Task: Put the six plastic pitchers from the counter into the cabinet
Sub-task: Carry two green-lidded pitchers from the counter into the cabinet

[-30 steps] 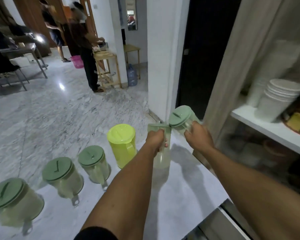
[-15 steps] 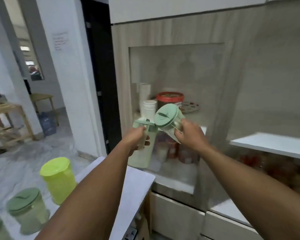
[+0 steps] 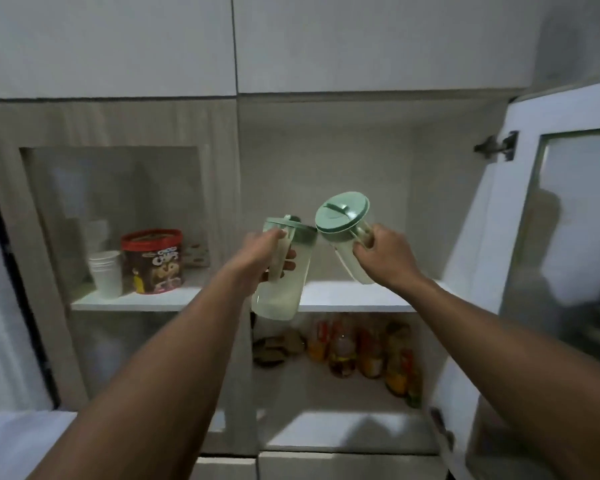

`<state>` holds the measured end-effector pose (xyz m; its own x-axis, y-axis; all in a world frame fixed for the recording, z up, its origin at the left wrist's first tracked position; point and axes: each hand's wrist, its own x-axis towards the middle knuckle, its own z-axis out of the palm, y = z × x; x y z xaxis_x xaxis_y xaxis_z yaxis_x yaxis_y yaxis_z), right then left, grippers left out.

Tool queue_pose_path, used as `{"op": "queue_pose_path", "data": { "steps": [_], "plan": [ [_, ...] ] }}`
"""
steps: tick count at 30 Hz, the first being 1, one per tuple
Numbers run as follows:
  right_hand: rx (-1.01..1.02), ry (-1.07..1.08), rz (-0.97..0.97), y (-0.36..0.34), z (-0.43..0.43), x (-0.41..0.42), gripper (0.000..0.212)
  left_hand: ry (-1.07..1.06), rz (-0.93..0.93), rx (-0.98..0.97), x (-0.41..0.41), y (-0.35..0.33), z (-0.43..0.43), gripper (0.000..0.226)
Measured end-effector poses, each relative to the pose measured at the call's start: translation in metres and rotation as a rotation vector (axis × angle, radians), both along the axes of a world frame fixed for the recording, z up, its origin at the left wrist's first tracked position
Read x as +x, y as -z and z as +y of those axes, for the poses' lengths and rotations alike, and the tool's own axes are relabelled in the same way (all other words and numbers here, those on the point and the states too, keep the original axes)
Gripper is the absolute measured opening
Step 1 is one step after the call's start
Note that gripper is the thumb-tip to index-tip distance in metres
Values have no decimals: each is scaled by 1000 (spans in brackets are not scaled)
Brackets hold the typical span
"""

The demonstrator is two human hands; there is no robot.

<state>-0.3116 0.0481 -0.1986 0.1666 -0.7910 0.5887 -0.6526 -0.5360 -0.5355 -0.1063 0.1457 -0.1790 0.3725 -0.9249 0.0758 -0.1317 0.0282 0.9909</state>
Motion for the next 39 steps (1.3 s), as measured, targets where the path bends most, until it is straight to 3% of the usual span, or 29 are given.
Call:
{"op": "queue_pose_path", "data": {
  "steps": [5, 12, 18, 22, 27, 35, 39],
  "plan": [
    [183, 50, -262, 3, -53, -67, 27, 17, 31, 5, -81, 8, -73, 31],
    [385, 3, -495, 22, -150, -104, 20, 56, 75, 63, -125, 28, -195, 19],
    [461, 53, -482, 47, -267, -110, 41, 115, 99, 83, -122, 51, -325, 30],
    [546, 97, -419, 51, -346, -101, 37, 188, 109, 136, -110, 58, -410, 41],
    [674, 138, -353, 54, -433, -89, 33, 147, 90, 197, -101, 67, -499, 33],
    [742, 133, -492, 56, -515, -70, 58, 121, 96, 197, -95, 84, -567, 26],
    [732, 145, -465, 57, -533, -59, 53, 102, 51, 184, -97, 80, -585, 30]
  ]
}}
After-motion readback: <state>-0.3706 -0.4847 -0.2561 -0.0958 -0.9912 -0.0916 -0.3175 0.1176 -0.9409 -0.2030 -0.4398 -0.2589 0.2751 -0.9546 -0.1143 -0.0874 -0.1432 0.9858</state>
